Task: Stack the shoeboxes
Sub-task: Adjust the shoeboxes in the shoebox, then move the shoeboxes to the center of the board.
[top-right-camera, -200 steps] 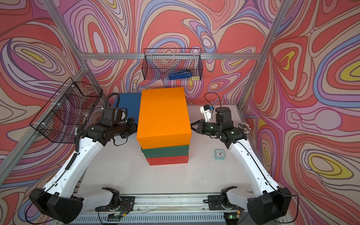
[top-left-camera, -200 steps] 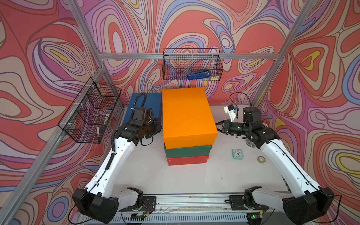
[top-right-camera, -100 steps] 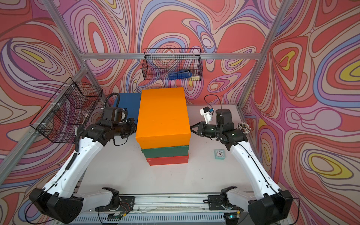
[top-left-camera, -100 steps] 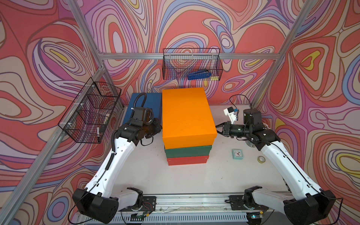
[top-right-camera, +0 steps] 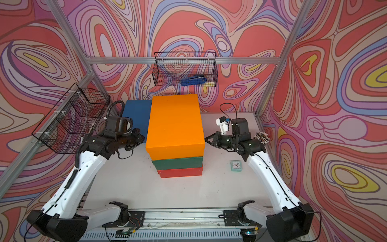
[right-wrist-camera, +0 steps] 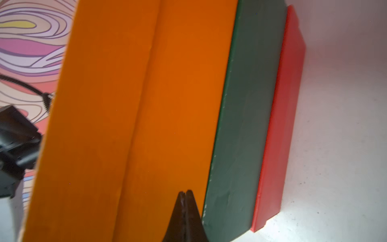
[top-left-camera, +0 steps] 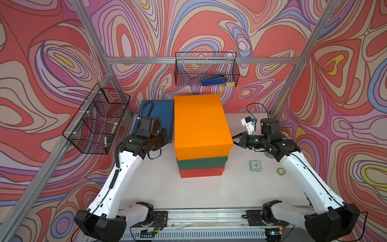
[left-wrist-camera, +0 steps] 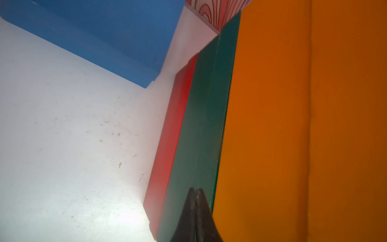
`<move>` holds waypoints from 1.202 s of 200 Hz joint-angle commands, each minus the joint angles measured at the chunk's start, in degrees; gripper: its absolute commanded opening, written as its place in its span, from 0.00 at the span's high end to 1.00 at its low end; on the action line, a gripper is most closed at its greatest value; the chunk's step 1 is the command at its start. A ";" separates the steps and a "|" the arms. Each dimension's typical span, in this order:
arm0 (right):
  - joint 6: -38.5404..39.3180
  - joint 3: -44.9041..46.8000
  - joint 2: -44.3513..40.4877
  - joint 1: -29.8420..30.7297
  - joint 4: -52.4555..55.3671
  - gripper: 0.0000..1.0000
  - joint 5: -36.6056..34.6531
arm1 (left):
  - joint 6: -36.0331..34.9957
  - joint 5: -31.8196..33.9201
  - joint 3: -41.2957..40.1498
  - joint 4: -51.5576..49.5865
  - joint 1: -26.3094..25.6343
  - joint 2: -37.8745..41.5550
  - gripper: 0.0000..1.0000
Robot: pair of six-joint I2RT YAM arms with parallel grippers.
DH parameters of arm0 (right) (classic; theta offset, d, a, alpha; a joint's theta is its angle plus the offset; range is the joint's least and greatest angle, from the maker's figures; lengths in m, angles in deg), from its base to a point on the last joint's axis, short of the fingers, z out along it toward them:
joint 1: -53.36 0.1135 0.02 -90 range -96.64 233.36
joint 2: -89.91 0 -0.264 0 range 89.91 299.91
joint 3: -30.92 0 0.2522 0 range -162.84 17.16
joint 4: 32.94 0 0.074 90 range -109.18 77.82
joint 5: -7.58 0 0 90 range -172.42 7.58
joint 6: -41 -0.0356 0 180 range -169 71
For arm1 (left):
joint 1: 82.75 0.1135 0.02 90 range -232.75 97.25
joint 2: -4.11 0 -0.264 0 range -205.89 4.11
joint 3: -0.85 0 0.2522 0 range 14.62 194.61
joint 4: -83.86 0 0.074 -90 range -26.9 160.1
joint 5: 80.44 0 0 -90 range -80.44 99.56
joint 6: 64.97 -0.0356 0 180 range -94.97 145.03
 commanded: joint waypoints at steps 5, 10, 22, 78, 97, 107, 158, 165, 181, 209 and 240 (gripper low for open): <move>1.95 0.28 3.23 -2.95 -0.73 1.00 -4.02 | -1.48 5.32 -0.64 -3.76 2.47 4.21 0.96; 2.00 0.42 3.99 -3.42 -1.14 1.00 -4.11 | -1.48 5.36 -1.68 -3.61 2.88 4.35 0.96; 2.11 1.03 6.05 -4.28 -2.18 1.00 -4.16 | -1.53 4.44 -4.34 -2.35 3.72 3.85 0.96; 1.30 4.87 15.47 -4.81 -8.88 1.00 -2.09 | 1.82 -8.02 -16.58 10.88 4.79 -7.04 1.00; 1.22 5.39 17.71 -4.78 -9.91 1.00 -1.30 | 2.96 -10.04 -19.32 14.66 4.77 -9.77 1.00; 1.28 5.84 18.37 -4.82 -10.67 1.00 -1.09 | 3.55 -10.45 -20.48 16.26 4.77 -10.65 1.00; -1.05 9.35 23.44 -4.78 -16.36 1.00 3.31 | 7.39 -14.62 -26.34 26.10 4.70 -15.69 1.00; -1.35 9.81 24.28 -4.78 -17.05 1.00 3.72 | 7.96 -15.16 -26.66 27.58 4.60 -16.87 1.00; -1.87 10.39 25.96 -4.82 -18.47 1.00 4.51 | 9.05 -16.08 -26.98 30.57 4.08 -19.58 1.00; -2.07 10.92 27.29 -4.78 -20.01 1.00 4.66 | 10.27 -16.55 -26.21 33.87 2.89 -23.66 1.00; -3.16 11.41 29.21 -4.81 -22.40 1.00 5.52 | 11.21 -16.80 -24.86 37.09 1.75 -27.16 1.00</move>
